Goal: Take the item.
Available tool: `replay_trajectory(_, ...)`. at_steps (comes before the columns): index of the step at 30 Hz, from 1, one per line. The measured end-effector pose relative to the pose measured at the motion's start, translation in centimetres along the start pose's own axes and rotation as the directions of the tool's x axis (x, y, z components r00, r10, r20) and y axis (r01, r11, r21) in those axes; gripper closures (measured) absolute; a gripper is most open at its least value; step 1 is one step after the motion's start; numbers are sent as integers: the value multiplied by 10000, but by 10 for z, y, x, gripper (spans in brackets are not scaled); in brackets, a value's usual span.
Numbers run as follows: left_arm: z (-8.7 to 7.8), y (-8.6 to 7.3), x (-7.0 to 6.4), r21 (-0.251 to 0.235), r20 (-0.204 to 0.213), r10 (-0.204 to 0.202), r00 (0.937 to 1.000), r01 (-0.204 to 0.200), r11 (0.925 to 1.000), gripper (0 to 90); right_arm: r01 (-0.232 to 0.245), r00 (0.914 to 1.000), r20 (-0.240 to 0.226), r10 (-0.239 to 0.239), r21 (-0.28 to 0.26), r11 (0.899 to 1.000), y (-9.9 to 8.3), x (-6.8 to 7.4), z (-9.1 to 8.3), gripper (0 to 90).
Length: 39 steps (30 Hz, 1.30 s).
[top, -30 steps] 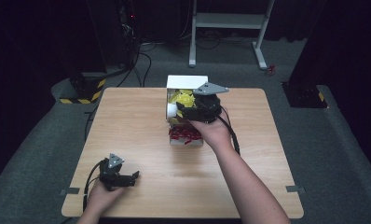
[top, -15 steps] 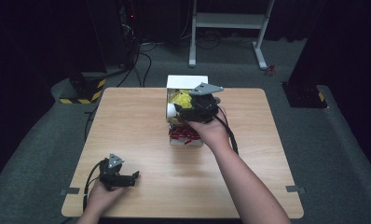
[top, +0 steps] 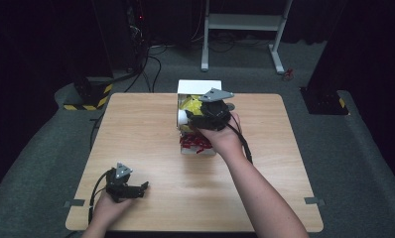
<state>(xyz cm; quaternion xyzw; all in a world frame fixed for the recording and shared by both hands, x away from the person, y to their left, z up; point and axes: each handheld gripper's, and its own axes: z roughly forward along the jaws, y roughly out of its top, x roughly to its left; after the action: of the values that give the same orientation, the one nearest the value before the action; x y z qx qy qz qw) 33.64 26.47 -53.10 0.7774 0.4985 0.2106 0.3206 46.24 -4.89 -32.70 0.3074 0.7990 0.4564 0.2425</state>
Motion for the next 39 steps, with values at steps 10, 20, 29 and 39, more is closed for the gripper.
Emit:
replay_trajectory(10,0,0,0,3,-1,0,10000,0,10000,3,58,9999,129,-57,-104,9999,-2,1,-1,377)
replay_trajectory(20,0,0,0,1,-2,-1,10000,1,10000,3,43,10000,20,-42,-299,9995,-1,1,-7,379)
replay_trajectory(29,0,0,0,-3,1,-4,10000,4,10000,3,123,9999,14,-122,-574,9983,2,6,-16,380)
replay_trajectory(39,0,0,0,-16,-33,-4,10000,4,10000,3,99,9998,-150,-117,-1121,9936,7,11,-33,380)
